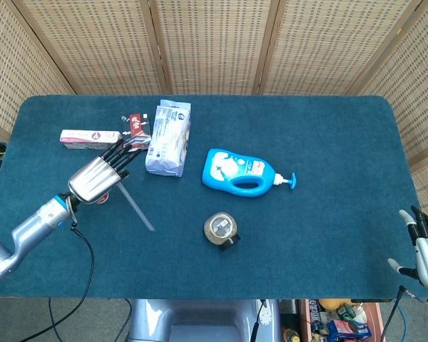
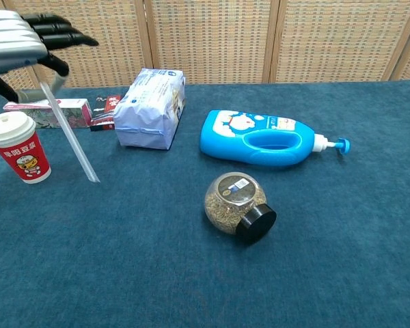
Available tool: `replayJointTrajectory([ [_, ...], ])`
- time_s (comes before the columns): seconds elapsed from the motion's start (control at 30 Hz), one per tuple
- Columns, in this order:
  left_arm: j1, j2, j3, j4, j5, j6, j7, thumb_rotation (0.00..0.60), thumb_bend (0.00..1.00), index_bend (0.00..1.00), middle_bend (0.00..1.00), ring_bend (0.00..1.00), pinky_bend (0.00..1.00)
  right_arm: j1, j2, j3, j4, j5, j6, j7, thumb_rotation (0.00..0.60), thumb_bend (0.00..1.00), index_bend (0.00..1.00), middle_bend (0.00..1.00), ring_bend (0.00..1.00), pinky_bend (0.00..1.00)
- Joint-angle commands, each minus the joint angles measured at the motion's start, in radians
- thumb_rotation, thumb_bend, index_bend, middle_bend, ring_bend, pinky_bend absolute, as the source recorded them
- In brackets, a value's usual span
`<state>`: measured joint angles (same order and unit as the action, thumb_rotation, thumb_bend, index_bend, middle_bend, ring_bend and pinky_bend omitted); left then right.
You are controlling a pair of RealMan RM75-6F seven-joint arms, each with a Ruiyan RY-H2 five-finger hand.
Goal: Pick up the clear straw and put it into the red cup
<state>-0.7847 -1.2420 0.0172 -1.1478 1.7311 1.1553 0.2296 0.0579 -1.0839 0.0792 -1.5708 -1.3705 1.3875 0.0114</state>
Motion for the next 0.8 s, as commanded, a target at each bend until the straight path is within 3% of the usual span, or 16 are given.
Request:
replayJointTrajectory([
  [0.03,-0.017,0.242,-0.063,-0.186,-0.008,-0.028,0.391,0.6,0.46,0.58,0.0,0.0,0.0,0.0,0.001,0.0,-0.001,-0.002,0.001,0.0,0.6,0.0,0.0,0.0,0.0,0.0],
  [0.27,0.019,0.352,-0.107,-0.298,-0.121,-0.073,0.62,0.6,0.46,0.59,0.0,0.0,0.0,0.0,0.003,-0.003,-0.006,-0.008,0.003,0.002,0.6,0.0,0.0,0.0,0.0,0.0],
  [0.6,0.049,0.362,-0.111,-0.285,-0.19,-0.11,0.797,0.6,0.46,0.6,0.0,0.0,0.0,0.003,-0.001,-0.009,-0.011,-0.018,0.001,-0.011,0.6,0.0,0.0,0.0,0.0,0.0],
  [0.8,0.054,0.364,-0.111,-0.285,-0.21,-0.129,0.839,0.6,0.46,0.6,0.0,0.0,0.0,0.003,-0.002,-0.008,-0.011,-0.014,0.0,-0.015,0.6,0.0,0.0,0.0,0.0,0.0],
])
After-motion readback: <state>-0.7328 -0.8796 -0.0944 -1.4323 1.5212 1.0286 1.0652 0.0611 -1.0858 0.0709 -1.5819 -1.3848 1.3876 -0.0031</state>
